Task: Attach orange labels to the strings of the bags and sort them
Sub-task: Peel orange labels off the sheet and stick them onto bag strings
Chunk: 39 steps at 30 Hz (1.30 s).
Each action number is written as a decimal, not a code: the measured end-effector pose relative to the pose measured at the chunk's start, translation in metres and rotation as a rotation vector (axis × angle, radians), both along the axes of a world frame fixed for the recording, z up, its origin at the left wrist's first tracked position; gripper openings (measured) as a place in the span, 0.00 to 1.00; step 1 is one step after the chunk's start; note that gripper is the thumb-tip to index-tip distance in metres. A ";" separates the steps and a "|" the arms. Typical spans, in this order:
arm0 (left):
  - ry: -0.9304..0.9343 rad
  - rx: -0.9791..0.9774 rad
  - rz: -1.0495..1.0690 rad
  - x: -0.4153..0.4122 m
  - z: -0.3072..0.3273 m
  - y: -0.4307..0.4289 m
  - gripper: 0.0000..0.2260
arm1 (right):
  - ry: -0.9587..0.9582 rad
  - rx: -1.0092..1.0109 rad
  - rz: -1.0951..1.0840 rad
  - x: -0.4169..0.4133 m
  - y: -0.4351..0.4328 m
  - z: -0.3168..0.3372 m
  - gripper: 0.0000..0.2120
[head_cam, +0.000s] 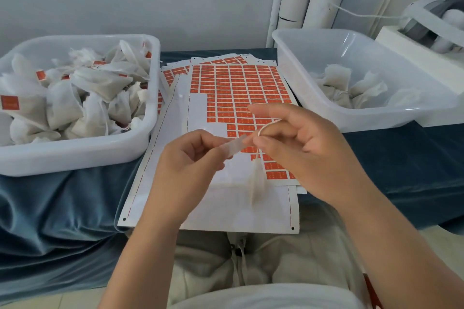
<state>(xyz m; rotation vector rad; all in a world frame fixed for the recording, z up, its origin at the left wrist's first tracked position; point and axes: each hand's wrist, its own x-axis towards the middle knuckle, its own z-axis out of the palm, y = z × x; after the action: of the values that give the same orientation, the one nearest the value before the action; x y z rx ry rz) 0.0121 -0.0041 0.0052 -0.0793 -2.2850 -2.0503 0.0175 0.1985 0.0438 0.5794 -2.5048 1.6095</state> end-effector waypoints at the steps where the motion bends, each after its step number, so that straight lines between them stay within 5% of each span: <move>1: 0.002 -0.007 -0.017 0.001 0.001 -0.001 0.11 | 0.026 0.036 -0.002 0.002 0.000 0.002 0.18; 4: 0.040 -0.062 -0.052 0.003 0.002 -0.002 0.07 | 0.074 0.076 0.014 0.008 -0.002 0.006 0.18; 12: 0.070 -0.194 -0.127 0.012 0.010 -0.001 0.15 | 0.026 0.111 0.059 0.009 -0.008 0.003 0.17; 29: 0.086 -0.239 -0.272 0.009 0.008 -0.003 0.16 | 0.041 0.030 0.040 0.001 -0.013 -0.010 0.15; 36: -0.020 -0.117 -0.342 0.004 0.015 0.001 0.14 | 0.020 -0.054 -0.023 -0.001 -0.016 -0.012 0.14; 39: -0.269 0.063 -0.429 -0.001 0.007 -0.002 0.18 | 0.041 -0.119 -0.065 0.000 -0.017 -0.011 0.13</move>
<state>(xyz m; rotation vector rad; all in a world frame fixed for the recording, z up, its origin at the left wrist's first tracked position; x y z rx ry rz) 0.0113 -0.0063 0.0125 -0.3367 -2.5364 -2.4688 0.0178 0.1819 0.0332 0.5053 -2.3539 1.6912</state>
